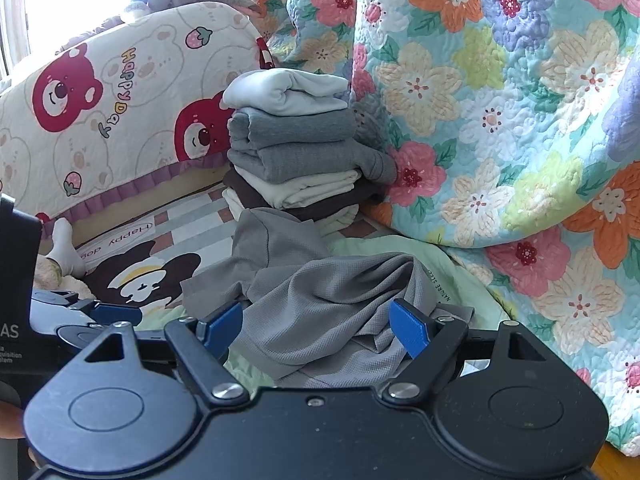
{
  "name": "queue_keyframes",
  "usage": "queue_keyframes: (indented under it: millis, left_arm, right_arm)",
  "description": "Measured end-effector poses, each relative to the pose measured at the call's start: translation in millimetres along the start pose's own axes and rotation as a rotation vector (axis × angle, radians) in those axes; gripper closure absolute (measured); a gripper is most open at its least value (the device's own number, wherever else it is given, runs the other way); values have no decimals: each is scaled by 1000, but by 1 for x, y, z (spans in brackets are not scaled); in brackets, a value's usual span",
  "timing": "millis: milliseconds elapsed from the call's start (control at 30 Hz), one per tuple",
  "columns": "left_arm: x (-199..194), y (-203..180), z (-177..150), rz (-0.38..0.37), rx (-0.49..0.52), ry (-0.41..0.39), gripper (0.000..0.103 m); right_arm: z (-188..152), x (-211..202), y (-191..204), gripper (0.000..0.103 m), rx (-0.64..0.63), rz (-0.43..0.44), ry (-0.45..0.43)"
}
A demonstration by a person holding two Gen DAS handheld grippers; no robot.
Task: Fold clothes
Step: 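Reach both grippers toward the crumpled grey T-shirt on the green sheet, then grasp the grey T-shirt with the left gripper while the right gripper grasps it too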
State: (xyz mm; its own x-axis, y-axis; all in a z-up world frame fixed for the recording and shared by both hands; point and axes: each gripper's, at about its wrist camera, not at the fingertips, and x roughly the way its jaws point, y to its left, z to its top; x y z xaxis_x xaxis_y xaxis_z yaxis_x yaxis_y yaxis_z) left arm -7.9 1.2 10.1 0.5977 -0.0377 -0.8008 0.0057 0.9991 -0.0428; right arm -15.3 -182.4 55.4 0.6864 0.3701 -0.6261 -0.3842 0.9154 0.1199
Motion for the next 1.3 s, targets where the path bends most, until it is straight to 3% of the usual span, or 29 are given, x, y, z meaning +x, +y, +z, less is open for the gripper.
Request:
queue_keyframes:
  millis: [633, 933, 1167, 1233, 1300]
  left_arm:
    - [0, -1, 0, -9, -2, 5, 0]
    - [15, 11, 0, -20, -30, 21, 0]
    - [32, 51, 0, 15, -27, -111, 0]
    - [39, 63, 1, 1, -51, -134, 3]
    - [51, 76, 3, -37, -108, -119, 16]
  right_arm:
    - [-3, 7, 7, 19, -27, 12, 24]
    - [-9, 24, -1, 19, 18, 8, 44]
    - [-16, 56, -22, 19, 91, 35, 24]
    - [-19, 71, -31, 19, 98, 41, 20]
    - [-23, 88, -39, 24, 97, 29, 35]
